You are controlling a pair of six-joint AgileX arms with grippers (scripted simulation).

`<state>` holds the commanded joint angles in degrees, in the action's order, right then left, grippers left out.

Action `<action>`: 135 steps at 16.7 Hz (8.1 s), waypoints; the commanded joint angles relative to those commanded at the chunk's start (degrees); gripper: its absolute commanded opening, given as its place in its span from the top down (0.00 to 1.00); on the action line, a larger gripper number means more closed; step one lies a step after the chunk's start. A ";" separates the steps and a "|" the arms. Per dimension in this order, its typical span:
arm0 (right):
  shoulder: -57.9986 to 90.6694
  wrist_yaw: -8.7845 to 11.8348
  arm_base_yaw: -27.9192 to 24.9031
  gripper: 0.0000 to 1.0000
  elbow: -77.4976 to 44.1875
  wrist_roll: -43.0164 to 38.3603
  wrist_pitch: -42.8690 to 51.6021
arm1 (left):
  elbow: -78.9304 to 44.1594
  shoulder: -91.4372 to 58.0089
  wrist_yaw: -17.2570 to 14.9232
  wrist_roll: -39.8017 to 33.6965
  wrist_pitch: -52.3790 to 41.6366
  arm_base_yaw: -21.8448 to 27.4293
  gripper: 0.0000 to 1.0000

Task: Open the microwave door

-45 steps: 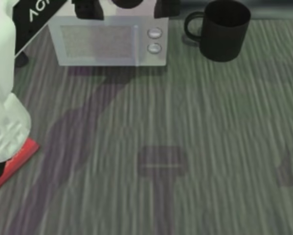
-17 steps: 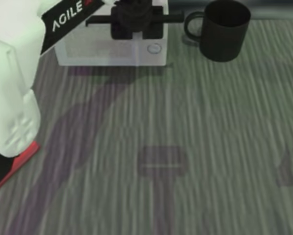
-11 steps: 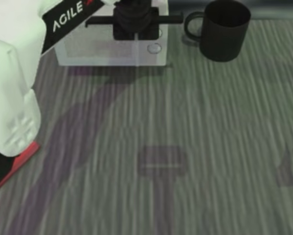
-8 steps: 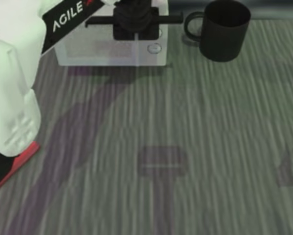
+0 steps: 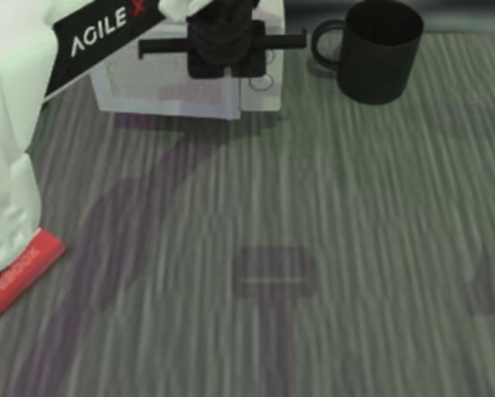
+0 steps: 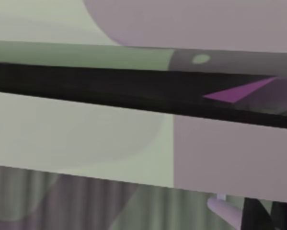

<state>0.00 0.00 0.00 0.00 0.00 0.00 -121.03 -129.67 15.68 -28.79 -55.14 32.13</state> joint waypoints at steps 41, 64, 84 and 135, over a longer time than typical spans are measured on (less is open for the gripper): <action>0.00 0.00 0.00 0.00 0.00 0.00 0.00 | 10.72 6.55 -2.63 5.44 5.68 -0.46 1.00; 0.00 0.00 0.00 0.00 0.00 0.00 0.00 | 14.44 8.57 -4.03 7.84 7.35 -0.56 1.00; 0.00 0.00 0.00 0.00 0.00 0.00 0.00 | 19.60 12.27 -5.84 11.65 10.07 -1.33 1.00; 0.00 0.00 0.00 0.00 0.00 0.00 0.00 | 33.74 22.20 -13.73 25.63 15.63 -4.53 1.00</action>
<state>0.00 0.00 0.00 0.00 0.00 0.00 -87.28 -107.48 1.95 -3.16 -39.52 27.60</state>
